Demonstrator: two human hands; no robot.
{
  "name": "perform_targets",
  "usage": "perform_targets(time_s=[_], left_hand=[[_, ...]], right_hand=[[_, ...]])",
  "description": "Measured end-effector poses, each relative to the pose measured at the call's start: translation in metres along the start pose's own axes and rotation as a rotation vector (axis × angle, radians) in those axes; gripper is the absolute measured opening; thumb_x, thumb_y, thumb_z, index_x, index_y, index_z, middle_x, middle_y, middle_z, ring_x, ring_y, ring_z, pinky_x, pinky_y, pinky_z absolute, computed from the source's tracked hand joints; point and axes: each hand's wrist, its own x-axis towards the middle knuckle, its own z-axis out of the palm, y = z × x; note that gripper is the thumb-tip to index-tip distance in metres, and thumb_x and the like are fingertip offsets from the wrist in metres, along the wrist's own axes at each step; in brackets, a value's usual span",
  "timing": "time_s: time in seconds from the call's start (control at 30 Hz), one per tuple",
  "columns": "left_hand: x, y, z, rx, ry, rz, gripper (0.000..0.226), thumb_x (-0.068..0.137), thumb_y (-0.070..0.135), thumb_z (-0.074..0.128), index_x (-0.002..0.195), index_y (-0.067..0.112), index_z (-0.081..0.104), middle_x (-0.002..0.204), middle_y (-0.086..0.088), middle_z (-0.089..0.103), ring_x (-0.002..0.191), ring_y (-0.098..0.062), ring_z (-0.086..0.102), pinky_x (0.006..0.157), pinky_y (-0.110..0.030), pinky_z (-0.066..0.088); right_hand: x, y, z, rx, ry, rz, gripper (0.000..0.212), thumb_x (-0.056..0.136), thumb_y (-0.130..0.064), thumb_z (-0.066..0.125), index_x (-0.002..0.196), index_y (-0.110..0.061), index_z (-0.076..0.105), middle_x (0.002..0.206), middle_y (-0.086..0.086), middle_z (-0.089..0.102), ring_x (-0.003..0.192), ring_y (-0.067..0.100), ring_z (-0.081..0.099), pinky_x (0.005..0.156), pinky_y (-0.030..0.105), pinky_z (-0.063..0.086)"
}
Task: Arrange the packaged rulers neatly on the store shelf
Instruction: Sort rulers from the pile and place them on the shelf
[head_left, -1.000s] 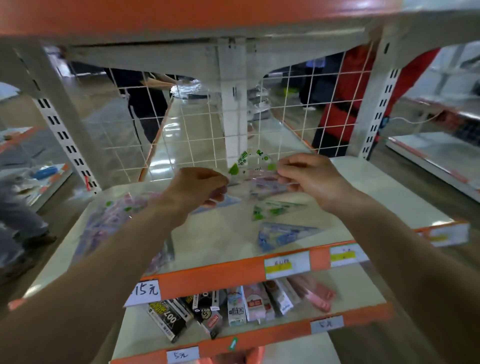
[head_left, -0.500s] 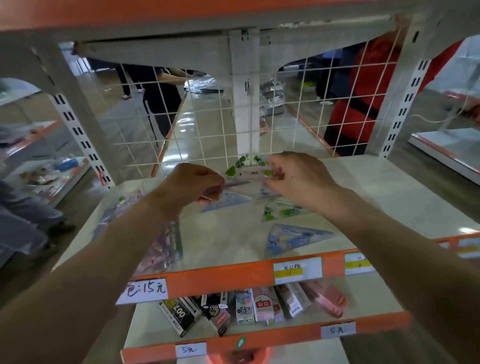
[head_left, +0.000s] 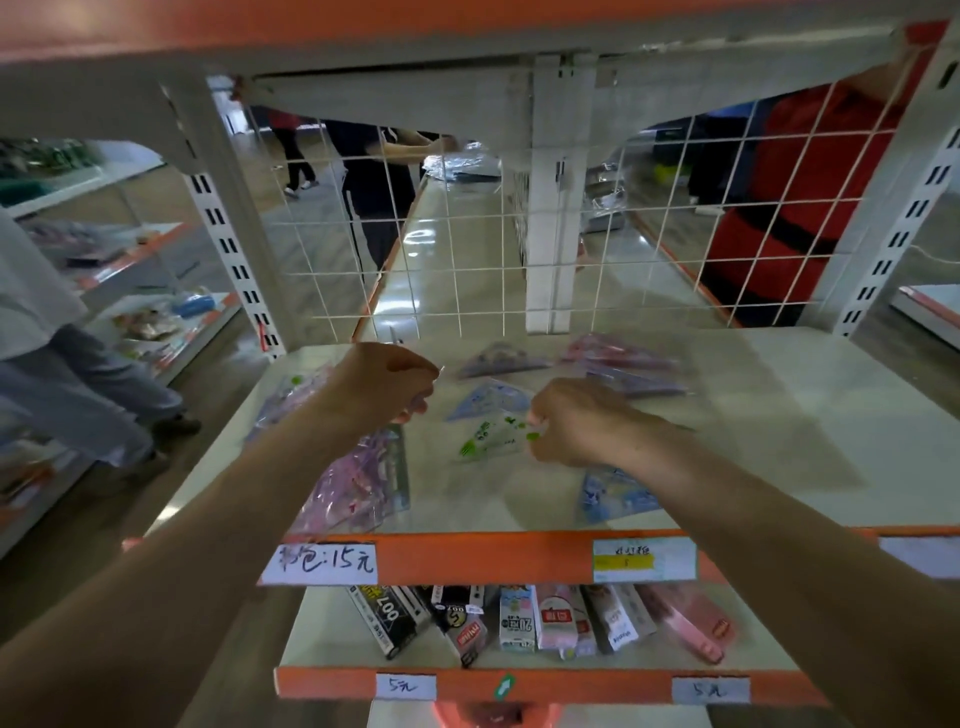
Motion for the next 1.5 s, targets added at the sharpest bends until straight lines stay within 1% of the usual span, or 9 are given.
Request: perform_targets(time_s=[0.27,0.5,0.63,0.77,0.83,0.93,1.1,1.37,1.5], left_hand=[[0.002,-0.003,0.000,0.007,-0.015,0.003,0.018,0.085,-0.001,0.057,0.086,0.011,0.070,0.069,-0.008,0.066,0.061,-0.015,0.061,0.058,-0.021,0.052],[0.002,-0.003,0.001,-0.014,-0.023,-0.004,0.021,0.086,-0.002,0.054,0.087,0.011,0.070,0.071,-0.006,0.068,0.062,-0.015,0.063,0.058,-0.023,0.052],[0.000,-0.001,0.002,-0.043,-0.031,-0.005,0.028,0.088,-0.003,0.053,0.108,0.014,0.062,0.079,-0.007,0.070,0.067,-0.019,0.064,0.068,-0.034,0.054],[-0.004,0.001,0.004,-0.079,-0.121,0.049,0.064,0.087,-0.005,0.055,0.139,0.025,0.034,0.082,-0.006,0.072,0.070,-0.023,0.066,0.076,-0.040,0.056],[-0.005,0.003,0.007,-0.160,-0.178,0.045,0.073,0.087,-0.007,0.055,0.145,0.024,0.024,0.080,-0.006,0.073,0.069,-0.023,0.066,0.066,-0.032,0.054],[-0.008,0.011,0.015,-0.219,-0.257,0.052,0.051,0.089,-0.009,0.052,0.134,0.013,0.043,0.083,-0.007,0.073,0.069,-0.020,0.068,0.067,-0.032,0.058],[-0.012,0.028,0.037,-0.225,-0.383,0.071,0.013,0.090,0.000,0.057,0.100,0.007,0.062,0.083,-0.009,0.073,0.073,-0.019,0.068,0.075,-0.032,0.056],[-0.006,0.061,0.070,-0.419,-0.266,0.153,0.004,0.088,0.008,0.061,0.088,0.008,0.065,0.074,-0.007,0.062,0.058,-0.016,0.054,0.058,-0.026,0.052],[-0.007,0.073,0.085,-0.606,-0.323,0.074,0.008,0.088,-0.002,0.057,0.081,0.002,0.060,0.072,-0.012,0.064,0.061,-0.023,0.063,0.064,-0.032,0.058]], right_hand=[[0.011,-0.010,0.008,-0.053,-0.028,-0.051,0.015,0.084,-0.018,0.057,0.070,-0.015,0.052,0.068,0.000,0.049,0.060,0.016,0.050,0.051,0.024,0.036],[0.007,-0.015,0.007,-0.067,-0.052,-0.082,0.016,0.087,-0.016,0.055,0.071,-0.015,0.050,0.069,-0.001,0.047,0.061,0.015,0.048,0.053,0.025,0.038],[0.003,-0.014,0.005,-0.026,-0.056,-0.082,0.010,0.089,-0.020,0.056,0.081,-0.016,0.053,0.080,-0.001,0.052,0.069,0.015,0.051,0.056,0.025,0.039],[-0.005,-0.003,-0.006,0.326,0.086,-0.042,0.032,0.093,-0.029,0.056,0.122,-0.015,0.059,0.114,0.004,0.062,0.100,0.019,0.059,0.084,0.030,0.046],[-0.009,0.003,-0.014,0.614,0.184,-0.016,0.026,0.095,-0.025,0.053,0.112,-0.009,0.065,0.105,0.011,0.067,0.087,0.019,0.061,0.076,0.031,0.047],[-0.015,0.008,-0.024,1.076,0.184,0.063,0.016,0.096,-0.019,0.053,0.092,-0.012,0.067,0.089,0.008,0.070,0.076,0.012,0.063,0.069,0.026,0.050],[-0.024,0.018,-0.031,1.298,0.210,0.040,0.010,0.092,-0.015,0.059,0.092,-0.013,0.069,0.085,0.003,0.073,0.074,0.011,0.067,0.064,0.022,0.052],[-0.048,0.051,-0.060,1.039,0.228,-0.068,0.011,0.093,-0.012,0.058,0.091,-0.017,0.067,0.076,0.000,0.069,0.068,0.009,0.062,0.066,0.020,0.053],[-0.056,0.075,-0.073,1.037,0.410,0.022,0.016,0.094,-0.012,0.058,0.107,-0.015,0.065,0.082,-0.002,0.067,0.071,0.006,0.064,0.064,0.013,0.053]])
